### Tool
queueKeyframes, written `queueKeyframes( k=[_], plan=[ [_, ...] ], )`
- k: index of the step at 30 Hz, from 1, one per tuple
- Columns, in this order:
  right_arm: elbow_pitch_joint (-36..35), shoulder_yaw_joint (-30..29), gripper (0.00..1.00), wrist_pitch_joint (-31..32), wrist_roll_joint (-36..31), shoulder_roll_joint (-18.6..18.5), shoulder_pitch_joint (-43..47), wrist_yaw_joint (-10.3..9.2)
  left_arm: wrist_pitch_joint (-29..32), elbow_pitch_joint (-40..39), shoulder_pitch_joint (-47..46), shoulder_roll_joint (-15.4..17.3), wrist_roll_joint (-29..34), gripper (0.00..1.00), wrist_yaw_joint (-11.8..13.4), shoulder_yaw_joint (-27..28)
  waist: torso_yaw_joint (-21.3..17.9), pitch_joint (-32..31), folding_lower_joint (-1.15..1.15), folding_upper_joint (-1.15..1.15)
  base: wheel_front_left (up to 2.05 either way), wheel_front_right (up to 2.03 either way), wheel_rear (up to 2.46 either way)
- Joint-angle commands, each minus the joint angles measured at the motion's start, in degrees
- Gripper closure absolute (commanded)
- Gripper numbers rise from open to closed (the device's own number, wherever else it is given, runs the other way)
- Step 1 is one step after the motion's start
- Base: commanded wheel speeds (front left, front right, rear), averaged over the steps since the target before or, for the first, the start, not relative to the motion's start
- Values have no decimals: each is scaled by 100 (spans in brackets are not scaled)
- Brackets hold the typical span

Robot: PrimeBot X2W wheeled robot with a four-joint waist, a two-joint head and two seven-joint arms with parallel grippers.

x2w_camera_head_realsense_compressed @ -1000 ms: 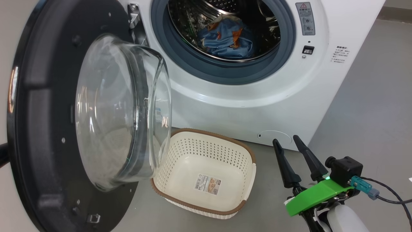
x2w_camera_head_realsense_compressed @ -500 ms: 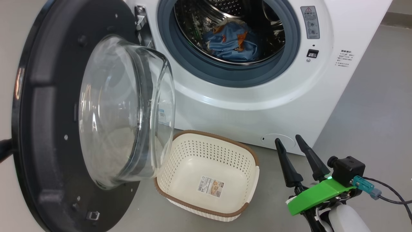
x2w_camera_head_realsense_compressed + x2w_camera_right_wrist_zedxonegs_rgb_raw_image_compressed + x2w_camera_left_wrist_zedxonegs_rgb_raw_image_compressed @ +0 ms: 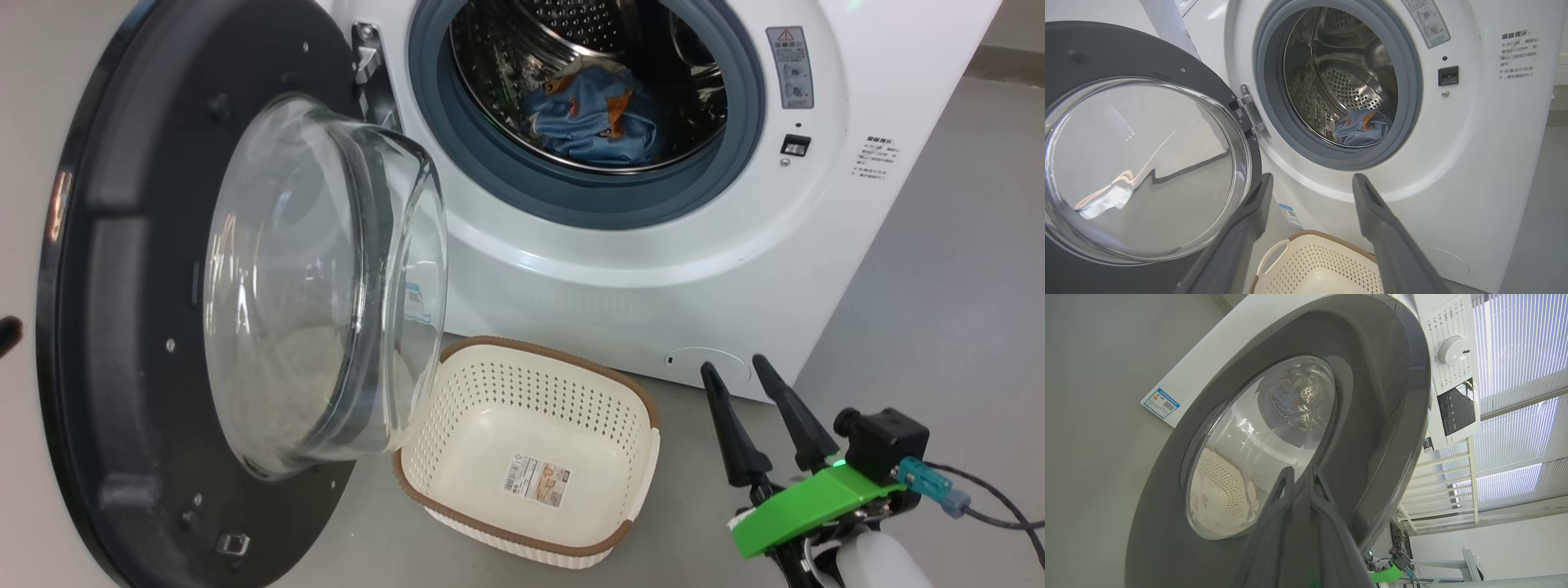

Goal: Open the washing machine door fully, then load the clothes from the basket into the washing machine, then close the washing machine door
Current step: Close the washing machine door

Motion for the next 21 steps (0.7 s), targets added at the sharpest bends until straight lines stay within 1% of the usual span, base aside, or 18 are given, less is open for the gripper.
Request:
queueKeyframes(
  k=[1, 3, 8, 12, 14, 17, 18, 21],
  plan=[
    [-136, 122, 0, -27, 36, -6, -16, 9, -65, -118, 11, 283, 70, 0, -113, 267, 7, -21, 0, 0, 0, 0, 0],
    [-145, 114, 0, -27, 39, -13, 4, 9, -201, -139, 84, 272, 164, 0, -268, 312, 16, -42, 0, 0, 0, 0, 0],
    [-165, 107, 0, -27, 41, -23, 58, 9, -696, -172, 336, 190, 581, 0, -752, 342, 39, -105, 0, 0, 0, 0, 0],
    [-177, 111, 0, -27, 51, -52, 84, 9, -1215, -191, 551, 75, 928, 0, -996, 361, 45, -133, 0, 0, 0, 0, 0],
    [-183, 121, 0, -27, 49, -64, 91, 9, -1557, -225, 663, 33, 1138, 0, -1067, 345, 42, -141, 0, 0, 0, 0, 0],
    [-191, 142, 0, -27, 48, -81, 91, 9, -2153, -360, 856, 18, 1447, 0, -1108, 240, 33, -145, 0, 0, 0, 0, 0],
    [-191, 142, 0, -27, 48, -81, 91, 9, -2153, -360, 856, 18, 1447, 0, -1108, 240, 33, -145, 0, 0, 0, 0, 0],
    [-206, 155, 0, -27, 47, -95, 95, 9, -2921, -670, 1171, 154, 1743, 0, -1112, -49, 31, -146, 0, 0, 0, 0, 0]
  ],
)
